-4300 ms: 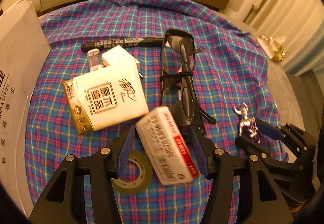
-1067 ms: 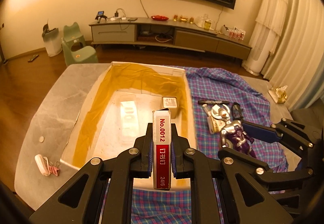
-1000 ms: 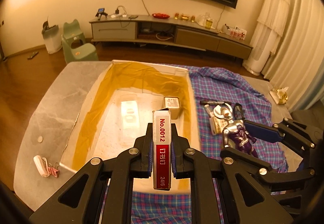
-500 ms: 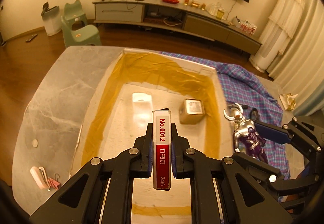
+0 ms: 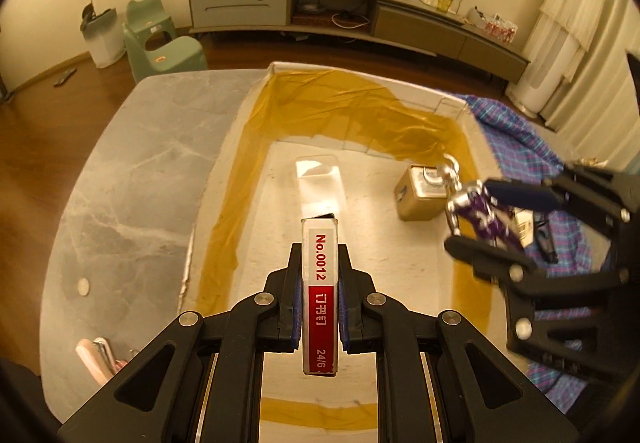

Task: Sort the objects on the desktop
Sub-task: 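Lower both into the white box and open the right then left tool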

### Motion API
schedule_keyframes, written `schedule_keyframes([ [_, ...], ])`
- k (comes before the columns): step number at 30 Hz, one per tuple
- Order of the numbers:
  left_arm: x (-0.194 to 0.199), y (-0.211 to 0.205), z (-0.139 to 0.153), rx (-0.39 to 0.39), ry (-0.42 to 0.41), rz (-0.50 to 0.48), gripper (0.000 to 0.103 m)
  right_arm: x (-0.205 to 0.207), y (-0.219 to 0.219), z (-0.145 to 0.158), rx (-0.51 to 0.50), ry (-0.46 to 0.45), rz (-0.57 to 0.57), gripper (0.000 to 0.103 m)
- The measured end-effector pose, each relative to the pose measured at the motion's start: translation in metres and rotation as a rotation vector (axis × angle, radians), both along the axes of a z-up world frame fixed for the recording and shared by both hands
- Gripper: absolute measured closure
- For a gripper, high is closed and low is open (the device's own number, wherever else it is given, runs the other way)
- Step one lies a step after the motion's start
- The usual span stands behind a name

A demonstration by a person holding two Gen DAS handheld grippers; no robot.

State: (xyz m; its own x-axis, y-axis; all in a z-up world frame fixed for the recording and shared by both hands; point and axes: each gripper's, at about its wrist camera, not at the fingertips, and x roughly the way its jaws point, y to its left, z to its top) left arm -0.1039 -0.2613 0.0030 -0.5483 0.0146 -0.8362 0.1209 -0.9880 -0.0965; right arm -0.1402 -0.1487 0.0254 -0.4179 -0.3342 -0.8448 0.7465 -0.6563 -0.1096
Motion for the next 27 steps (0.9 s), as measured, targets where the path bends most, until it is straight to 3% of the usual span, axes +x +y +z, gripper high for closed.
schedule_keyframes([
  [27, -0.008, -0.014, -0.032, -0.055, -0.112, -0.035, 0.089, -0.05, -0.073, -0.048, 0.26, 0.037, 0.037, 0.055],
])
